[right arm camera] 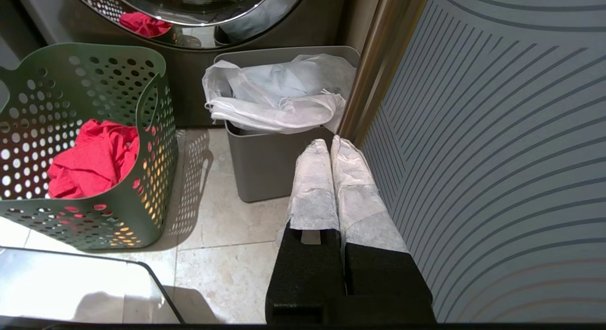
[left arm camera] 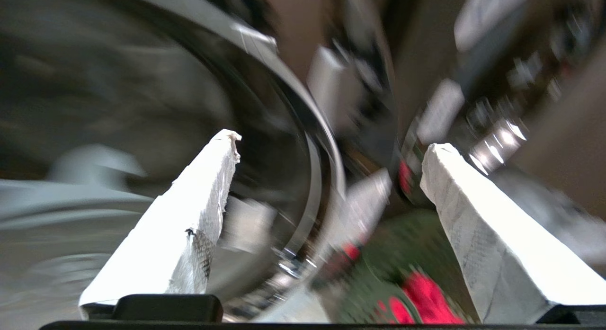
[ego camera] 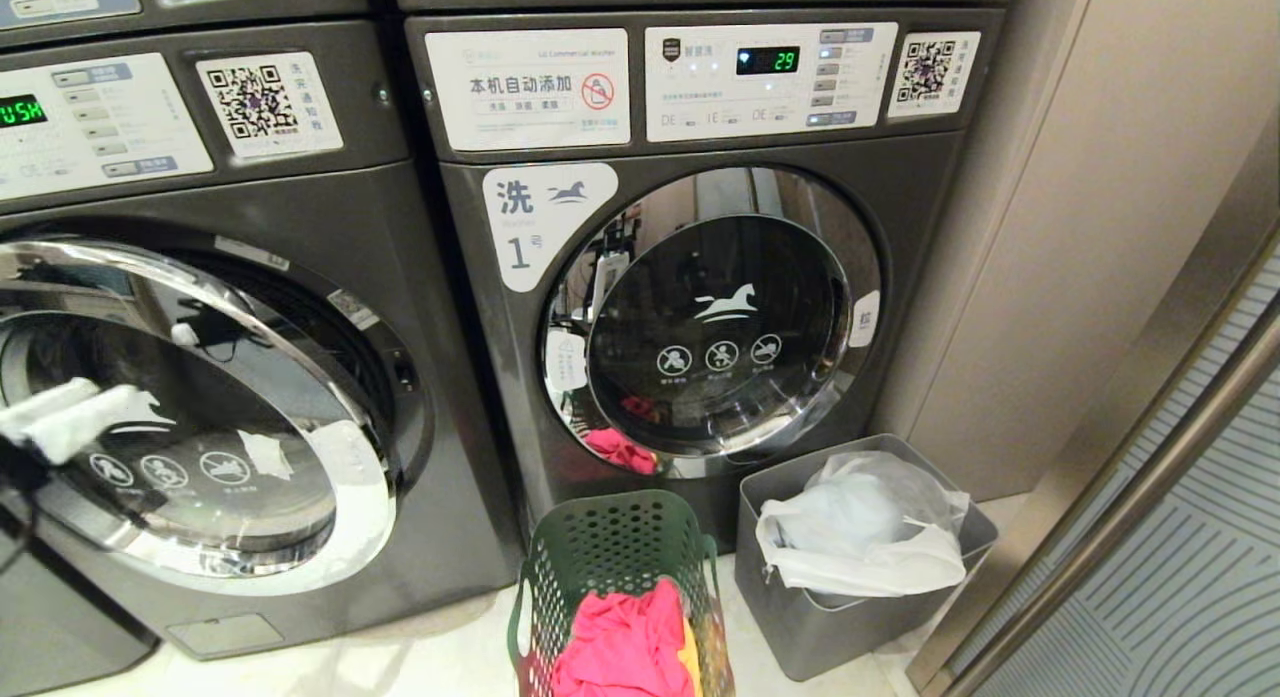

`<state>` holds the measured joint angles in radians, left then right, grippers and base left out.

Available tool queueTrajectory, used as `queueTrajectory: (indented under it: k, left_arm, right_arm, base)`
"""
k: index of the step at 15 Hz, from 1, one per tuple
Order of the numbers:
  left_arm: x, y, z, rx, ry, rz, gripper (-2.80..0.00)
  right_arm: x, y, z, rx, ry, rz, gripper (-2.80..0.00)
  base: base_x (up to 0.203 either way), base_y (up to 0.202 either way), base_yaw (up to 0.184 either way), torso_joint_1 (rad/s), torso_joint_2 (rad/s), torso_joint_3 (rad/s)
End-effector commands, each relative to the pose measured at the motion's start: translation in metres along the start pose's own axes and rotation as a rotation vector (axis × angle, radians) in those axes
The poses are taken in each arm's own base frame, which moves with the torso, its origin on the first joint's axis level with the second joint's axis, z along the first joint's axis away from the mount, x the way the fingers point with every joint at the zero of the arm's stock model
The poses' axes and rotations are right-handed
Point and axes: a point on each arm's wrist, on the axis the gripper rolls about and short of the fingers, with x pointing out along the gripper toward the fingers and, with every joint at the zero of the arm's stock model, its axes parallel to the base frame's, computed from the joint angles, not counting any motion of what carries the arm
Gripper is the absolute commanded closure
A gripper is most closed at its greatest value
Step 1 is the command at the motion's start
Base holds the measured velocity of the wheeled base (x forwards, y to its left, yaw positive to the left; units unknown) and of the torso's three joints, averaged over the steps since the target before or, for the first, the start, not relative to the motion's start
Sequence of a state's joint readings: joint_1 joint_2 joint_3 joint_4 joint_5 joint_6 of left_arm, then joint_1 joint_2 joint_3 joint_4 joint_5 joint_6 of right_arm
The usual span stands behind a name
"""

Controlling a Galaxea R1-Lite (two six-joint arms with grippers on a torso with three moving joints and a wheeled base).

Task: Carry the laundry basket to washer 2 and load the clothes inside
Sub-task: Open the lid of the washing machine

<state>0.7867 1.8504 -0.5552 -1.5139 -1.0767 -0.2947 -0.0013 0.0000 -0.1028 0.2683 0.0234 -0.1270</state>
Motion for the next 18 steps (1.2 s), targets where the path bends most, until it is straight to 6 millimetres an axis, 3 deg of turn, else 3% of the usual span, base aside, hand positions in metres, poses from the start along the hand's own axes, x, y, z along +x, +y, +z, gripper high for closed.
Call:
queueTrajectory:
  k: [1,2,4,5,7,8,10,15,16,18]
  left_arm:
    - [-0.054,-0.058,0.077,0.202,-0.131,0.098,-2.8]
    - [-0.078,-0.084,0.099,0.237,-0.182,0.172,-2.8]
    - [-0.107,-0.144,0.132,0.281,-0.286,0.266,-2.8]
    - [-0.114,-0.172,0.141,0.287,-0.327,0.281,-2.8]
    - [-0.115,-0.205,0.156,0.3,-0.313,0.229,-2.8]
    - [-0.113,-0.21,0.165,0.308,-0.281,0.186,-2.8]
    - [-0.107,-0.196,0.19,0.271,-0.236,0.121,-2.8]
    - [-0.08,-0.172,0.268,-0.104,-0.167,0.046,-2.8]
    - [-0.069,-0.162,0.271,-0.239,-0.126,0.014,-2.8]
    - [-0.036,-0.13,0.256,-0.492,-0.031,-0.033,-2.8]
  right_arm:
    - [0.0,0.0,0.0,-0.001,0.002,0.001,0.0]
    - [0.0,0.0,0.0,-0.002,0.002,-0.001,0.0]
    - [0.0,0.0,0.0,-0.002,0.002,0.0,0.0]
    - [0.0,0.0,0.0,-0.002,0.002,0.0,0.0]
    - [0.0,0.0,0.0,-0.001,0.002,0.001,0.0]
    - [0.0,0.0,0.0,-0.002,0.003,0.0,0.0]
    - [0.0,0.0,0.0,-0.002,0.002,0.001,0.0]
    - [0.0,0.0,0.0,-0.001,0.002,0.001,0.0]
    - [0.0,0.0,0.0,-0.001,0.002,0.0,0.0]
    - [0.0,0.0,0.0,-0.002,0.002,0.0,0.0]
  base:
    - [0.0,0.0,0.0,0.0,0.0,0.0]
    - [0.0,0.0,0.0,0.0,0.0,0.0]
    - [0.0,0.0,0.0,0.0,0.0,0.0]
    - [0.0,0.0,0.0,0.0,0.0,0.0]
    - [0.0,0.0,0.0,0.0,0.0,0.0]
    - [0.0,0.0,0.0,0.0,0.0,0.0]
    - [0.0,0.0,0.0,0.0,0.0,0.0]
    - [0.0,0.0,0.0,0.0,0.0,0.0]
    - [0.0,0.0,0.0,0.0,0.0,0.0]
    - [0.0,0.0,0.0,0.0,0.0,0.0]
